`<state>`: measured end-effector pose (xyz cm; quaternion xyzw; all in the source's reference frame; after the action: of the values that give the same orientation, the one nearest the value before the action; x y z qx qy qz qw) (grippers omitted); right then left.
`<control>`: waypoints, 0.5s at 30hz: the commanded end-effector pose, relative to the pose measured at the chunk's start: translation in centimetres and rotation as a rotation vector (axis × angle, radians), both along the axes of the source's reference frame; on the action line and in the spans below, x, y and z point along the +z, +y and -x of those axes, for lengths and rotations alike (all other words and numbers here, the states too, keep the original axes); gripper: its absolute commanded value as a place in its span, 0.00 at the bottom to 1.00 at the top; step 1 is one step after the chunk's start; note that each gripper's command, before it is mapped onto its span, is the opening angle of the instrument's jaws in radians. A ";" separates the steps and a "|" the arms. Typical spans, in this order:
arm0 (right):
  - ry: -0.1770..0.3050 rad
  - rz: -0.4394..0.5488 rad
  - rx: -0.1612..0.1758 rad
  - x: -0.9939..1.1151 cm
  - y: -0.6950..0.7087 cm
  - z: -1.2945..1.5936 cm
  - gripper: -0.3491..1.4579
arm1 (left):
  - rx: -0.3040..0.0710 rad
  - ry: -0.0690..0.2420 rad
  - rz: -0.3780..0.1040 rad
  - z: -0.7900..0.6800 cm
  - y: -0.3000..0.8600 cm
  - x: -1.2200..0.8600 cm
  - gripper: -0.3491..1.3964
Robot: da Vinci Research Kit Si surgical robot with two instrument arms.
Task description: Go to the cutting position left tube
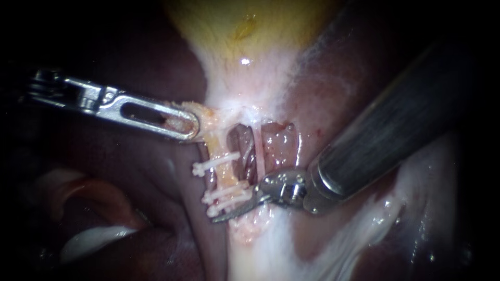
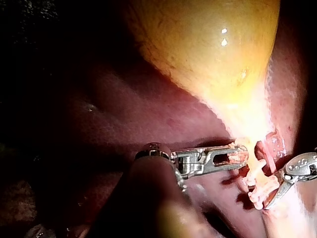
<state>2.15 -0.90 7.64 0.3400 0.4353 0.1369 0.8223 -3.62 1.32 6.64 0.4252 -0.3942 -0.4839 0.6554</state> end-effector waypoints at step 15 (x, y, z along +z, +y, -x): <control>0.026 -0.016 0.019 -0.09 0.15 0.09 0.82 | 0.000 0.000 0.000 0.00 -0.01 -0.01 0.07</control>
<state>2.06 -0.75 7.55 0.3444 0.4484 0.1438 0.8122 -3.62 1.31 6.63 0.4252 -0.3942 -0.4842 0.6553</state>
